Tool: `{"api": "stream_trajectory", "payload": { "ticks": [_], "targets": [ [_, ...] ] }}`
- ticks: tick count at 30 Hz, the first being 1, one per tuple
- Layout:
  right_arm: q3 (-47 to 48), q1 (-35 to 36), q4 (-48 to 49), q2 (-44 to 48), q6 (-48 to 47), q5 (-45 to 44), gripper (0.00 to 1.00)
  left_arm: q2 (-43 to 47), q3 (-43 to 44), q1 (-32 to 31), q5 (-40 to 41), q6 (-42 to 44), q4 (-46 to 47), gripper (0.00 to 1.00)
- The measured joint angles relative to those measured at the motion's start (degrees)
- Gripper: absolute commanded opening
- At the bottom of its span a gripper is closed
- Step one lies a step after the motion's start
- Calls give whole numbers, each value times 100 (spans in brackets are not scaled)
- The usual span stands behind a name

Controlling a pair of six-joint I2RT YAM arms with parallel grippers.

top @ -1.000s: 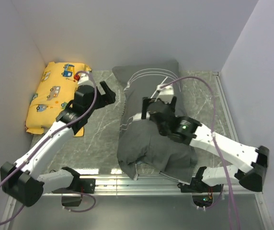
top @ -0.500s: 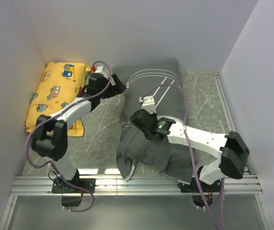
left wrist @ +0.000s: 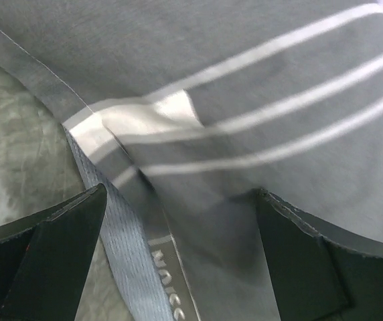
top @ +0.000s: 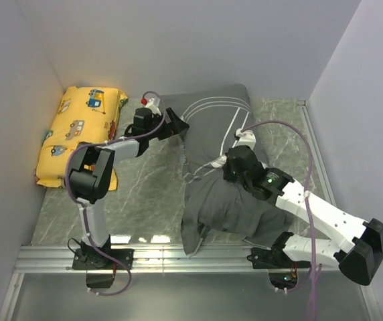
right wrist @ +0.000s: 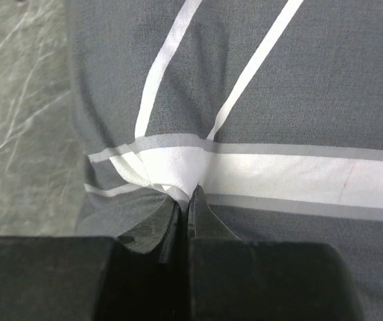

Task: Remove the pillowcase from the pillow

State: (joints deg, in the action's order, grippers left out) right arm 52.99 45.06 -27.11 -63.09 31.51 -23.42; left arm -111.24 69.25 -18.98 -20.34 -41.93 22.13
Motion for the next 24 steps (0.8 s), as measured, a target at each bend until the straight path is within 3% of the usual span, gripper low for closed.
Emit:
{"api": "stream_trajectory", "payload": {
  "ticks": [12,13,16,17,19,20,21,24],
  "targets": [
    [166,-48,-691,761,-4,385,0,-573,-17,-17,-127,-859,1397,96],
    [188,-48,-741,820,-2,400,0,-612,-15,-28,-127,-916,1523,92],
    [249,-52,-859,933,-2,411,0,-837,83,-136,-125,-1128,1801,61],
    [267,-68,-890,949,-4,411,0,-887,125,-179,-122,-1180,1823,39],
    [315,-85,-955,949,-4,420,0,-953,162,-302,-94,-1241,1875,21],
    [326,-96,-981,949,-9,422,0,-953,162,-345,-74,-1252,1884,5],
    [326,-109,-999,951,-17,420,0,-940,162,-385,-50,-1244,1926,0],
    [332,-140,-1049,951,-37,420,0,-800,90,-442,101,-1147,1858,0]
  ]
}}
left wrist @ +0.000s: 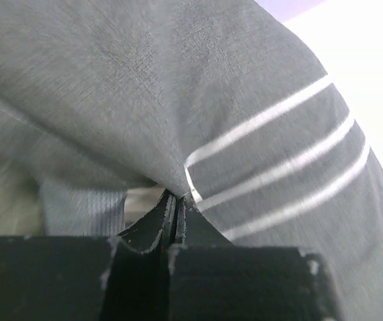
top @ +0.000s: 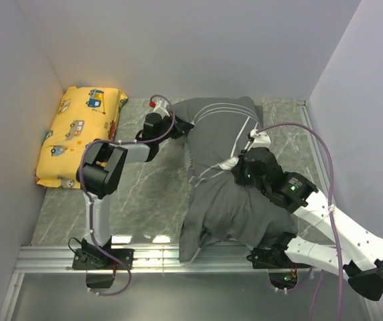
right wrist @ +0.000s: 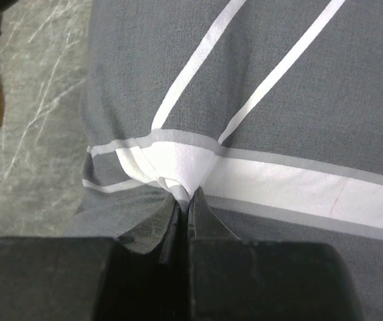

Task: Remove the pillowcase from the pillow

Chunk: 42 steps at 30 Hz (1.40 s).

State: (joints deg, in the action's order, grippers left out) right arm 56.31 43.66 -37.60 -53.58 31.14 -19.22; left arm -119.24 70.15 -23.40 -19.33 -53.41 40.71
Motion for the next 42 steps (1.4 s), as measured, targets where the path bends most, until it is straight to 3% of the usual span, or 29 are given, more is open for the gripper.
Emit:
{"api": "stream_trajectory", "payload": {
  "ticks": [4,9,13,16,21,27,28,30,33,36,37,39,40,42],
  "targets": [
    [85,-7,-101,-13,-57,-2,0,1043,-726,0,417,295,-553,0],
    [334,-17,-142,0,-122,85,0,3340,-1480,-160,1335,957,-1735,0],
    [411,-20,-140,197,-160,619,0,5156,-1453,-619,2144,1591,-2865,0],
    [461,-33,-138,356,-175,925,0,5847,-774,-1169,2605,2002,-3792,0],
    [575,-820,442,-173,-68,1598,0,5156,1023,-1412,2830,2330,-4522,0],
    [376,-1982,2083,-2778,304,2736,1,2769,2763,-1386,3060,2430,-4964,0],
    [385,-2100,2240,-3300,361,2820,4,2306,2999,-1364,3080,2435,-5117,0],
    [466,-2299,2273,-4052,422,2968,23,1453,3392,-1298,3123,2439,-5322,0],
    [662,-2470,1869,-4424,409,2997,46,481,3748,-1178,3178,2446,-5606,3],
    [1246,-2588,1320,-4389,291,2852,59,179,4026,-1123,3163,2448,-5810,14],
    [1550,-2614,1200,-4374,245,2767,61,177,4129,-1119,3152,2459,-5908,30],
    [2247,-2651,1091,-4339,186,2570,65,227,4374,-1102,3058,2496,-6022,44],
    [2509,-2662,1067,-4293,157,2507,65,280,4454,-1095,3021,2514,-6048,60],
    [3073,-2675,984,-4135,87,2352,67,431,4500,-1073,2944,2573,-6078,74]
  ]
}}
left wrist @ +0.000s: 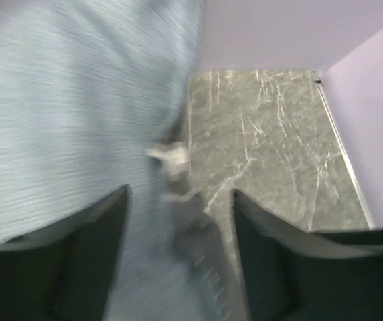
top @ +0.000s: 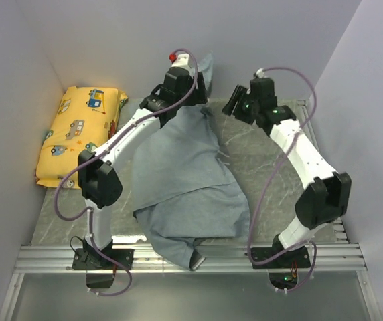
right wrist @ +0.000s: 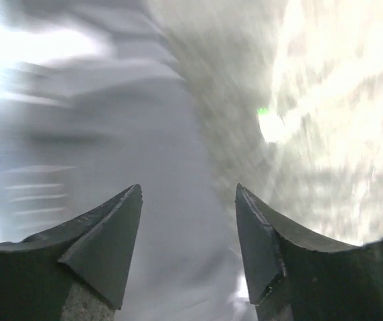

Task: Remove the pillowcase from the pillow

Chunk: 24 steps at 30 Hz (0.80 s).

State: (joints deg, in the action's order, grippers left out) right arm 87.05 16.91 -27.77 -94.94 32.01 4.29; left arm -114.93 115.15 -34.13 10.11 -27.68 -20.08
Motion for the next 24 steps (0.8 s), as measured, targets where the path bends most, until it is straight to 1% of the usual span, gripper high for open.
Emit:
{"api": "stream_trajectory", "payload": {
  "ticks": [1,4,6,8,10,11,14,17,19,21,22,24],
  "targets": [
    [181,-7,-39,118,-26,-59,67,94,0,15,-11,13,-33,82],
    [363,9,-129,723,-59,-170,68,352,-28,63,-37,70,-76,90],
    [295,63,-203,1187,-63,-225,68,586,-131,136,-92,114,-74,91],
    [-20,289,-168,1773,-83,-367,68,817,-251,195,-138,149,-87,92],
    [-505,796,-170,2417,-96,-562,68,1137,-533,254,-175,175,-61,92],
    [-839,1182,-146,2758,-92,-706,68,1340,-734,278,-197,181,-70,92],
    [-1965,2498,-79,3744,79,-1163,68,2059,-1611,295,-367,201,11,93],
    [-3226,3620,-179,4653,566,-1600,68,2898,-2680,256,-640,188,68,95],
    [-3891,4151,-203,4999,914,-1902,68,3414,-3357,195,-804,151,140,95],
    [-4439,4559,-271,5141,1274,-2131,65,3816,-3842,76,-918,140,120,95],
    [-4634,4673,-212,5125,1429,-2201,64,3974,-4019,-2,-949,127,118,95],
    [-4909,4712,-90,5023,1655,-2302,56,4199,-4245,-199,-1021,98,98,95]
  ]
}}
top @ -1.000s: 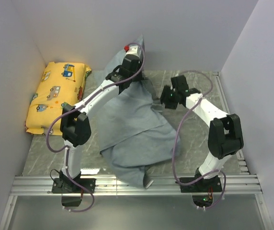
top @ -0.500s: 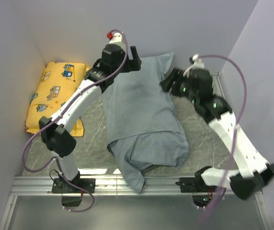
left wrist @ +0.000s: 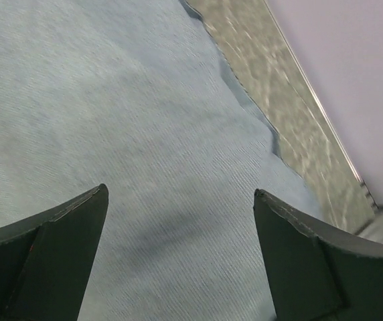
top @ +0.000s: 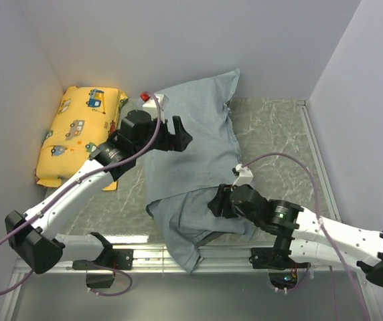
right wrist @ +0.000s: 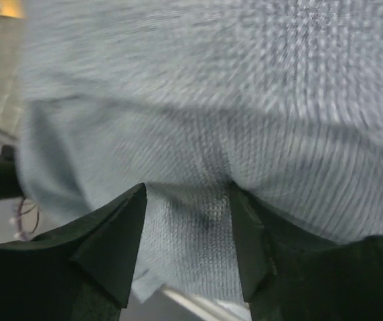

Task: Remove the pillowcase from the pillow

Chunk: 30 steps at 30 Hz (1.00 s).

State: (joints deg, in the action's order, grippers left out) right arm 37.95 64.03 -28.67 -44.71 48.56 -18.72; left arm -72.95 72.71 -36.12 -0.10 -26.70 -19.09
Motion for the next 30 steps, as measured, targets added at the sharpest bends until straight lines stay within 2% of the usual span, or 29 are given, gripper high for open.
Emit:
{"api": "stream_trajectory", "payload": {
  "ticks": [1,2,3,4,7,12,16,21,24,26,27,28,30],
  "targets": [
    [-116,-52,129,-140,59,-15,52,72,-76,-96,-7,-2,4,95],
    [-205,-214,269,-291,81,42,34,116,-133,-205,-4,-2,4,95],
    [-249,-444,374,-400,55,170,25,129,-166,-286,-4,-2,2,94],
    [-280,-778,525,-501,31,369,11,120,-190,-393,-4,2,2,94],
    [-216,-1985,820,-704,-166,892,0,44,-245,-667,48,7,-20,95],
    [673,-3394,767,-1375,-664,981,0,-332,-236,-1113,313,44,-11,96],
    [1386,-3681,667,-1867,-977,1047,0,-981,15,-1279,581,138,-20,98],
    [1574,-3939,551,-2116,-1176,1233,0,-1633,328,-1392,1095,260,-35,96],
    [1561,-4146,474,-2162,-1241,1292,0,-1897,564,-1458,1672,264,-136,87],
    [1493,-4249,501,-2098,-1250,1327,0,-1980,656,-1488,2039,260,-184,75],
    [1447,-4286,509,-2050,-1257,1351,0,-1980,669,-1493,2229,262,-208,67],
    [1388,-4319,525,-1985,-1266,1377,0,-1978,680,-1495,2380,280,-219,49],
    [1276,-4398,525,-1884,-1272,1412,0,-1980,737,-1464,2673,308,-232,28]
  ]
}}
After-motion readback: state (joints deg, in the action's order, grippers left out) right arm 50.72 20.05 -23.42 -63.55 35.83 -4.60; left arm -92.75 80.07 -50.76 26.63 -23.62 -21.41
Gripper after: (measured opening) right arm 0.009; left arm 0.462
